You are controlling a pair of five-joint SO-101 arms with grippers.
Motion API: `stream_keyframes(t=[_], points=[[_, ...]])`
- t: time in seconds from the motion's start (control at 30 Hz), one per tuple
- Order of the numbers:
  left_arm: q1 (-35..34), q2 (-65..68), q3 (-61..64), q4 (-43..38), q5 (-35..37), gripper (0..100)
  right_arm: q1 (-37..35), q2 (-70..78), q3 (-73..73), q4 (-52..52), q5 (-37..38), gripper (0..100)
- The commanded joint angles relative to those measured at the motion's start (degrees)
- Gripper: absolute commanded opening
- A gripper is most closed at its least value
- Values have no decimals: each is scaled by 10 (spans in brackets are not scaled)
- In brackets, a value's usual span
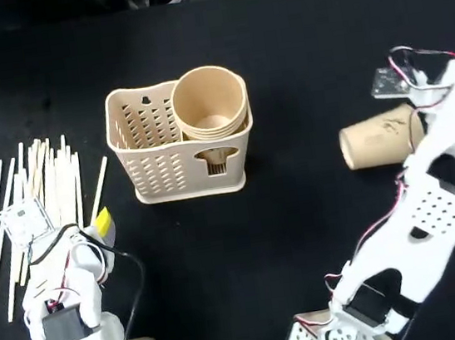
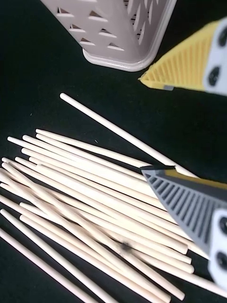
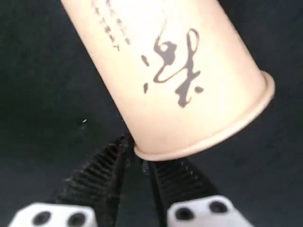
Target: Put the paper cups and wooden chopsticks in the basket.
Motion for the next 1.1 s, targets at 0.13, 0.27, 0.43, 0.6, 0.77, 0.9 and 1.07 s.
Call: stream_keyframes(t=[0.13, 0.27, 0.43, 0.6, 0.77, 0.9, 1.07], points=[[6, -4, -2, -9, -5, 266, 42, -96, 98, 22, 25, 13], [6, -4, -2, -9, -5, 266, 47, -200, 216, 19, 39, 13], [6, -4, -2, -9, -5, 266, 47, -344, 320, 18, 63, 13], [6, -4, -2, -9, -5, 266, 37, -456, 328, 19, 76, 13], [6, -4, -2, -9, -5, 266, 24, -560, 327, 19, 76, 13], [6, -4, -2, -8, -5, 266, 5, -643, 335, 19, 72, 13], [6, -4, -2, -8, -5, 266, -23, -745, 329, 18, 56, 13]])
